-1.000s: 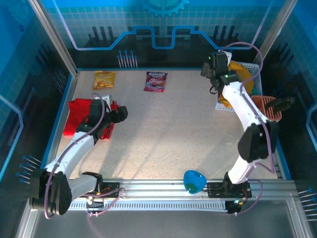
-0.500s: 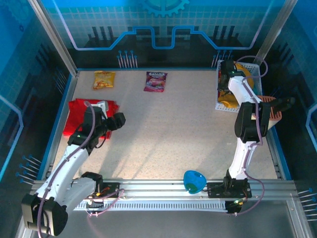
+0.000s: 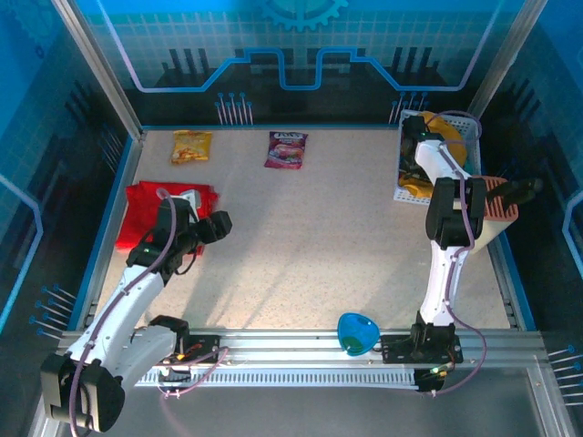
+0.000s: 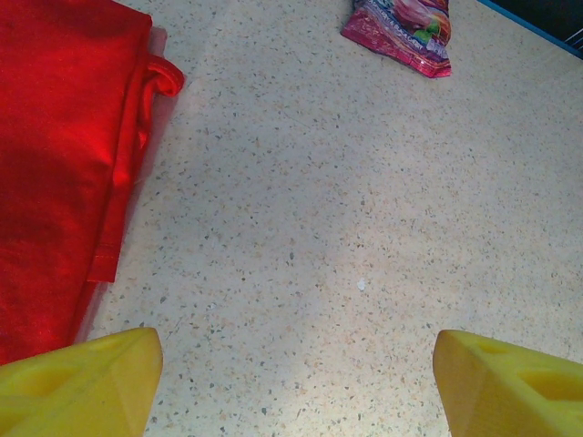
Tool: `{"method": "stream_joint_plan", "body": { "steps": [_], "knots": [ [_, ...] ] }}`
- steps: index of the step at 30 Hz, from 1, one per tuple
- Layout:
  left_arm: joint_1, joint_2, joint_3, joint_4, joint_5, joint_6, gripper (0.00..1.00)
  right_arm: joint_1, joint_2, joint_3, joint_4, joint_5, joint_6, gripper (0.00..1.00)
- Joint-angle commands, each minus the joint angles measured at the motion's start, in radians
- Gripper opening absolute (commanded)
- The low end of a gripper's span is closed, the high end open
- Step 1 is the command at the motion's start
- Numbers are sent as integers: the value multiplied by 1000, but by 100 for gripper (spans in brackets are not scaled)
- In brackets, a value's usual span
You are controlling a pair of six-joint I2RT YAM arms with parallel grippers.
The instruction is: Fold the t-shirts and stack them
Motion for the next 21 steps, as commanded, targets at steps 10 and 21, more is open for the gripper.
{"method": "stream_joint_plan", "body": {
  "steps": [10, 21],
  "knots": [
    [-10, 9, -17, 8, 46, -49, 77, 4, -222, -118, 94, 90, 10, 0],
    [-21, 42, 2, 20, 74, -62, 77, 130, -448, -210, 222, 267, -85, 0]
  ]
}}
